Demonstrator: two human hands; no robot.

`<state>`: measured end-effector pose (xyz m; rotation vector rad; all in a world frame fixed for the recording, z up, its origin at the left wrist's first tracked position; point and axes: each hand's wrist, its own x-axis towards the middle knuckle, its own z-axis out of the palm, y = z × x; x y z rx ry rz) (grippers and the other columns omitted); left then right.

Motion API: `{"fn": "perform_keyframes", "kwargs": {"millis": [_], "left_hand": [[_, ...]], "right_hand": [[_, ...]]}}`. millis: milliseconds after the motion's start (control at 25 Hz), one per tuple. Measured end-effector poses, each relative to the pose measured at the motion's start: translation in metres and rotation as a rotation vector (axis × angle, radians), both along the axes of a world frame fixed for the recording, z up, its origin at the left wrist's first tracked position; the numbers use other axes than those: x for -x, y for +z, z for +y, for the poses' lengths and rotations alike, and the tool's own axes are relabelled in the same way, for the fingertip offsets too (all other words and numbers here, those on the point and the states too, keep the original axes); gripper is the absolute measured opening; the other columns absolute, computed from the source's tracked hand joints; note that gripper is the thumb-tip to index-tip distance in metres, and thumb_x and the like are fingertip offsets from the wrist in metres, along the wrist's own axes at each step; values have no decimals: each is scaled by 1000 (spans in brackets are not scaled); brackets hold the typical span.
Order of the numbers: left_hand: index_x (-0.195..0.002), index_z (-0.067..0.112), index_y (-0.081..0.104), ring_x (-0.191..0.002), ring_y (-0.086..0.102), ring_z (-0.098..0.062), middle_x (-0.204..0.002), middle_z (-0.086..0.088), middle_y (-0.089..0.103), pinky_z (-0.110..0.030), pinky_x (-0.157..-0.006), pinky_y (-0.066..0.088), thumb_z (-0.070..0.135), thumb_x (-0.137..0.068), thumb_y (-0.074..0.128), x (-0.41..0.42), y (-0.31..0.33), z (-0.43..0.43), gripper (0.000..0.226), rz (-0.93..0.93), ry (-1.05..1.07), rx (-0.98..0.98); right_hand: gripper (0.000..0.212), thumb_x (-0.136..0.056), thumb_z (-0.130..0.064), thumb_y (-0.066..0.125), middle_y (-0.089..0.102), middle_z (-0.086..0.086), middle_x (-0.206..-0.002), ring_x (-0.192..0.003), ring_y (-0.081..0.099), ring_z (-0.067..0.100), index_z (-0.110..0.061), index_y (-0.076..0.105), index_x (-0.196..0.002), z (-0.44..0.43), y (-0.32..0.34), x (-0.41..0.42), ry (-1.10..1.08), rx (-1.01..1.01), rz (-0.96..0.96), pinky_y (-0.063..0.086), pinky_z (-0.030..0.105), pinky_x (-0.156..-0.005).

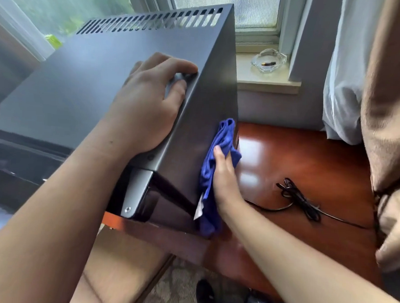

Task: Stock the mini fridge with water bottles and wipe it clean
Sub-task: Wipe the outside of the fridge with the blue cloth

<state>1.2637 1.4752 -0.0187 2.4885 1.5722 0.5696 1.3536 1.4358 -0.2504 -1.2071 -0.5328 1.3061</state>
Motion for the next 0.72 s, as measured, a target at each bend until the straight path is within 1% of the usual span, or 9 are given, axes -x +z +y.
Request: {"fn": "perform_keyframes", "kwargs": {"millis": [80, 160, 320, 400, 480, 560, 640, 720], "left_hand": [[-132, 36, 62, -128, 46, -15, -126, 16, 52, -17, -98, 26, 25, -104, 46, 1, 0, 0, 34, 5, -10, 0], [-133, 36, 61, -129, 45, -15, -129, 14, 53, -19, -100, 27, 25, -105, 45, 2, 0, -1, 34, 4, -12, 7], [-135, 37, 60, -129, 44, -15, -131, 15, 53, -20, -100, 26, 27, -106, 44, 3, -2, -1, 34, 1, -24, 11], [-135, 37, 60, -130, 43, -14, -131, 16, 53, -19, -100, 25, 28, -107, 44, 3, -2, -1, 34, -5, -28, 11], [-135, 37, 59, -129, 43, -14, -131, 17, 53, -19, -99, 25, 28, -107, 44, 4, -3, -1, 34, -4, -31, 6], [-135, 37, 59, -128, 44, -14, -130, 18, 53, -17, -98, 25, 27, -106, 45, 4, -3, 0, 34, -3, -34, -2], [-135, 36, 60, -128, 44, -14, -130, 18, 53, -15, -96, 24, 27, -106, 45, 3, -4, 1, 34, 0, -32, -16], [-134, 36, 61, -126, 46, -15, -129, 16, 55, -12, -95, 24, 26, -106, 46, 4, -4, 2, 33, 1, -34, -30]], "right_hand": [[84, -79, -72, 49, 46, -20, -154, -146, 37, 2, -39, 36, -155, -38, 4, 16, 45, 15, -12, 23, 39, -126], [87, -79, -74, 46, 37, -25, -158, -147, 29, -6, -40, 30, -158, -76, 11, 31, 73, 36, -41, 18, 34, -128], [74, -91, -61, 43, 23, -33, -161, -147, 14, -17, -41, 22, -160, -125, 16, 50, 119, 47, -117, 11, 29, -129], [73, -91, -64, 40, 22, -38, -160, -146, 14, -19, -45, 20, -159, -129, 15, 52, 135, 60, -146, 11, 28, -128], [80, -85, -74, 36, 23, -36, -160, -146, 16, -17, -47, 20, -159, -118, 16, 49, 127, 83, -174, 13, 30, -128], [87, -80, -79, 35, 27, -31, -161, -148, 20, -12, -44, 23, -159, -94, 15, 41, 98, 107, -196, 15, 33, -128], [91, -77, -81, 35, 34, -24, -161, -149, 27, -4, -40, 29, -158, -57, 14, 27, 46, 121, -195, 19, 36, -127], [85, -81, -78, 37, 42, -17, -158, -148, 35, 5, -38, 35, -156, -19, 18, 8, 10, 121, -209, 23, 38, -126]]}}
